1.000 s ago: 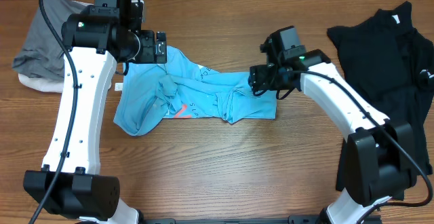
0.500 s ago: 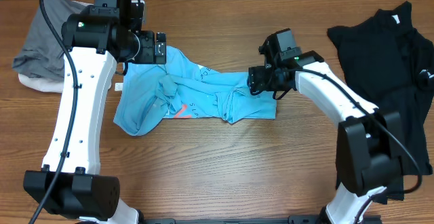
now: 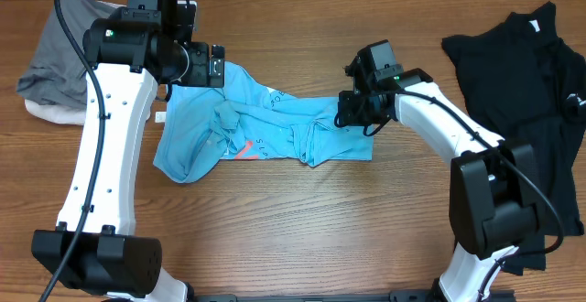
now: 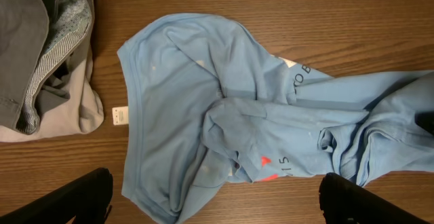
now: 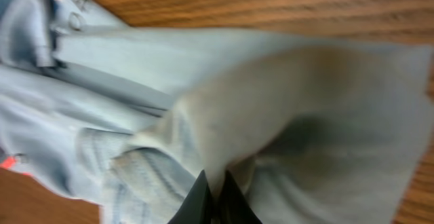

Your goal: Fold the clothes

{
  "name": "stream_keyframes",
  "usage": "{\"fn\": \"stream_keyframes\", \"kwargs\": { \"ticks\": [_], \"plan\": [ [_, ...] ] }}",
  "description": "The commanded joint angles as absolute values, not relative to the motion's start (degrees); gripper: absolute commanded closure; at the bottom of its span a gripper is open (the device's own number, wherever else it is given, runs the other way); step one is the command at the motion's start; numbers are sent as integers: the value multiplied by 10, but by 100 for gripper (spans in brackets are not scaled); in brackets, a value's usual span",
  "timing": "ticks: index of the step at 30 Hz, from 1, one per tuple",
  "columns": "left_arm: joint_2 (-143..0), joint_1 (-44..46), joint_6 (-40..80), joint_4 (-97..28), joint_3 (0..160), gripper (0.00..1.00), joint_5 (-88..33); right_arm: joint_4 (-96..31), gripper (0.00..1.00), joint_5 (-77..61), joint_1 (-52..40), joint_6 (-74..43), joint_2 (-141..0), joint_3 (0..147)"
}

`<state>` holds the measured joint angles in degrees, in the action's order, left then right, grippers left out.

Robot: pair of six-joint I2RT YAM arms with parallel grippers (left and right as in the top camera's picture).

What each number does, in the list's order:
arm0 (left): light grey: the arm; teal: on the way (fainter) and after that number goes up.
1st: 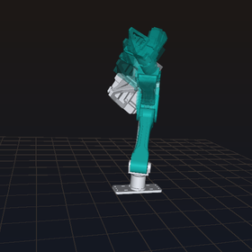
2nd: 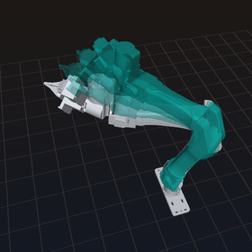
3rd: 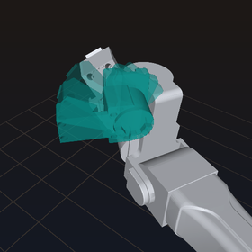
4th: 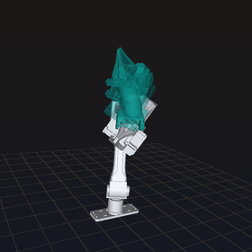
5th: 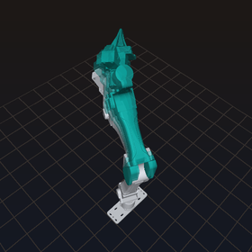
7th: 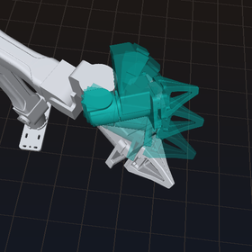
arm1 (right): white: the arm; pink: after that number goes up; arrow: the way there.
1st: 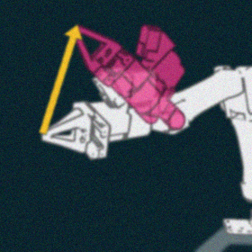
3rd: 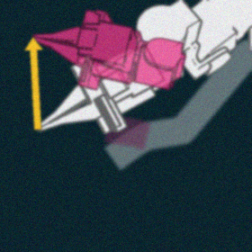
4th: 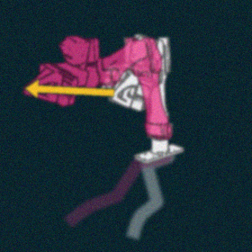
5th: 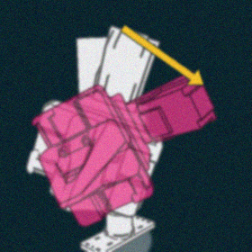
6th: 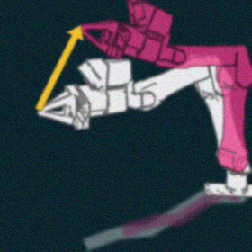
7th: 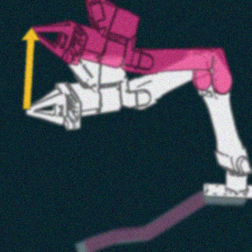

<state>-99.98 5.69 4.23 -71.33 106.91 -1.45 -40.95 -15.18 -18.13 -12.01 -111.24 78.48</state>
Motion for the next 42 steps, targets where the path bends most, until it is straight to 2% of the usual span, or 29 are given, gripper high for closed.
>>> {"fn": "stream_keyframes", "kwargs": {
  "ticks": [1, 5, 6, 8, 9, 11, 12, 13, 16, 26, 31, 36, 42],
  "plan": [
    [-994, 60, 32, -713, 1078, 0, -9, -407, 96, -168, -210, -128, -1106, 849],
    [-994, 60, 32, -713, 1078, 0, -9, -366, 96, -166, -246, -163, -1109, 854],
    [-994, 60, 32, -713, 1078, 0, -9, -355, 90, -166, -255, -168, -1112, 854],
    [-994, 60, 32, -713, 1078, 0, -9, -330, 88, -161, -274, -179, -1119, 854],
    [-994, 60, 32, -713, 1078, 0, -9, -317, 70, -158, -282, -179, -1124, 854],
    [-994, 60, 32, -713, 1078, 0, -9, -298, 18, -150, -294, -181, -1132, 854],
    [-994, 60, 32, -714, 1078, 0, -9, -297, 5, -143, -296, -181, -1132, 854],
    [-994, 60, 32, -714, 1077, 0, -10, -298, 0, -136, -296, -181, -1131, 855],
    [-994, 60, 32, -720, 1077, 0, -11, -319, 0, -135, -289, -181, -1119, 862],
    [-1007, 60, 22, -790, 1073, 0, -15, -520, 0, -114, -193, -180, -1021, 902],
    [-1039, 60, -20, -715, 1073, 0, -15, -595, 0, -115, -123, -170, -1021, 901],
    [-1110, 60, -28, -652, 1074, 0, -34, -619, 0, -116, -73, -148, -1021, 901],
    [-1200, 57, -10, -580, 1075, 0, 13, -623, 0, -116, -61, -146, -1021, 901]
  ]
}}
